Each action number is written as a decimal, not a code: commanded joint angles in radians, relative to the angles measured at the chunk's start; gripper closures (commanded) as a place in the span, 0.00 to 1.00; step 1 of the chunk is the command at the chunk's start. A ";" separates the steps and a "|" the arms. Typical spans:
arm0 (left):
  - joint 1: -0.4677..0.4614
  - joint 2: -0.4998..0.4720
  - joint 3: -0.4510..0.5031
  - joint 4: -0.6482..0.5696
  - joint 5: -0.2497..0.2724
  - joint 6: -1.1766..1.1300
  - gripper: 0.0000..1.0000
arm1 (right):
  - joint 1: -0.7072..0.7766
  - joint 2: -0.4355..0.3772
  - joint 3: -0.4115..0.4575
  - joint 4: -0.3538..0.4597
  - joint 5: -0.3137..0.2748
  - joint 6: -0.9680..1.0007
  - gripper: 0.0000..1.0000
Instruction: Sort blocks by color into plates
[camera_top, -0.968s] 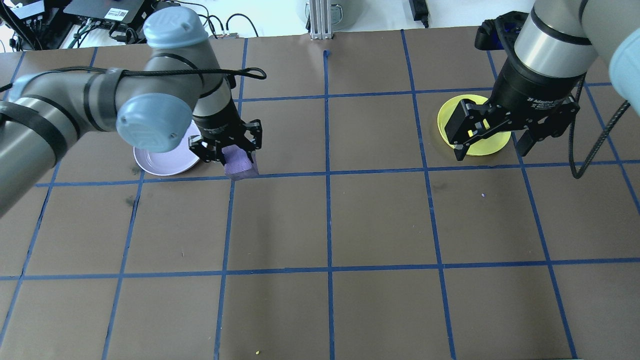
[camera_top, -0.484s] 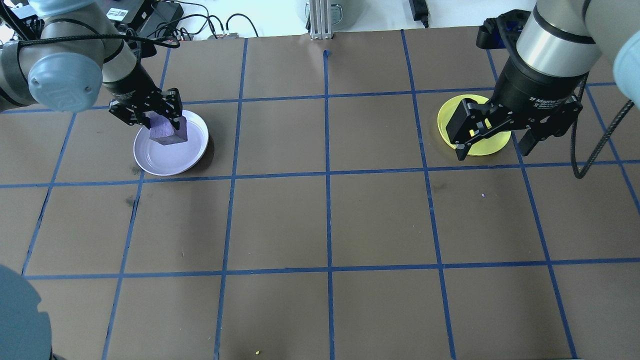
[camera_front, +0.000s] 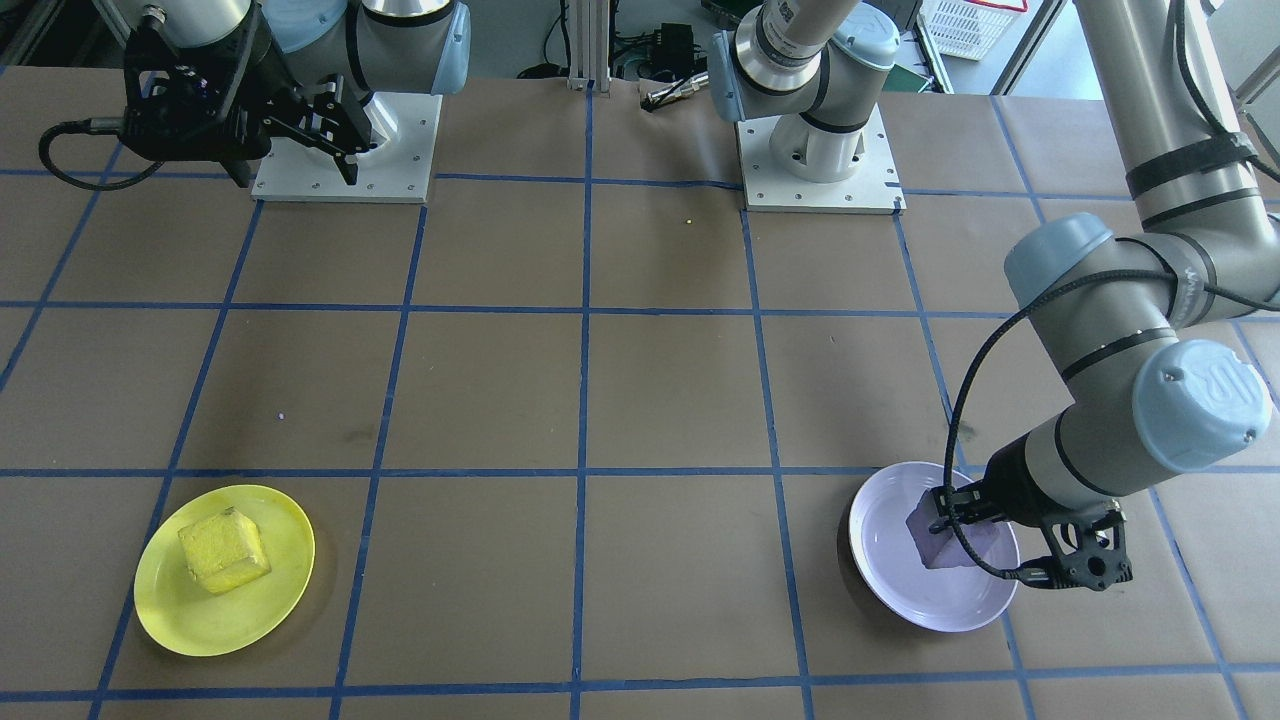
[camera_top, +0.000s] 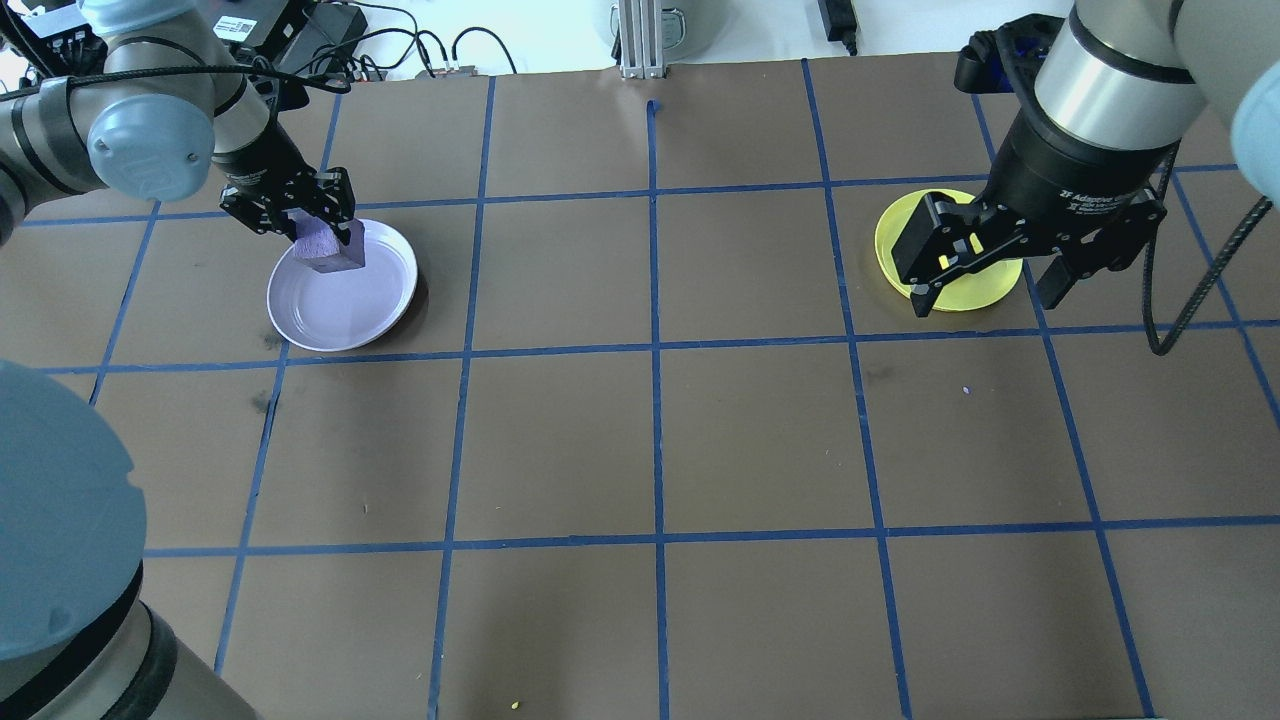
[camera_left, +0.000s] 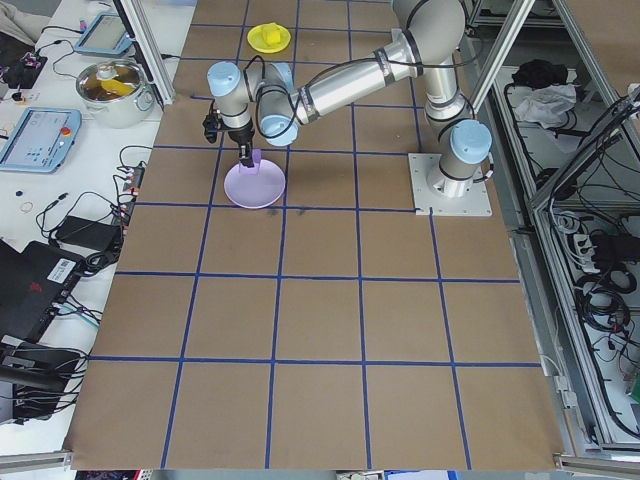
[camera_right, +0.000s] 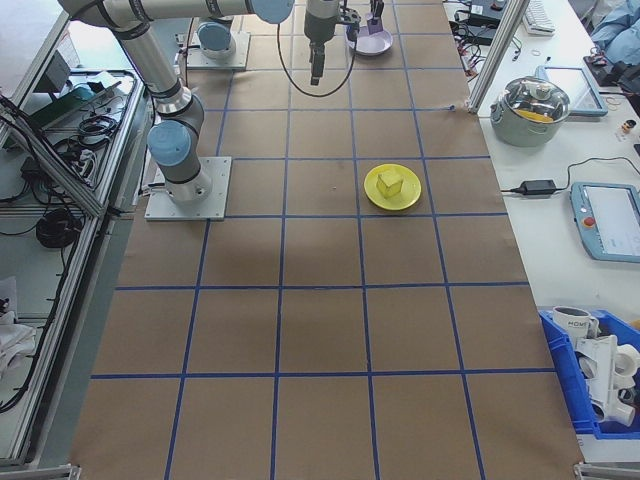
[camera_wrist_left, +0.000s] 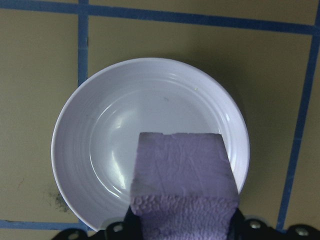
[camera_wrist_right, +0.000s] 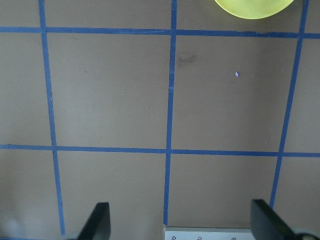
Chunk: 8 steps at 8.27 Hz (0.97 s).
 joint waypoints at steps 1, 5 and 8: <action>0.003 -0.071 0.015 0.010 0.001 0.015 0.26 | -0.001 0.001 -0.004 0.000 0.009 0.007 0.00; 0.000 -0.018 0.016 -0.057 0.001 0.013 0.00 | -0.001 0.003 0.005 -0.010 0.011 0.004 0.00; -0.023 0.179 0.009 -0.201 -0.004 -0.008 0.00 | -0.001 0.005 0.005 -0.010 0.003 -0.004 0.00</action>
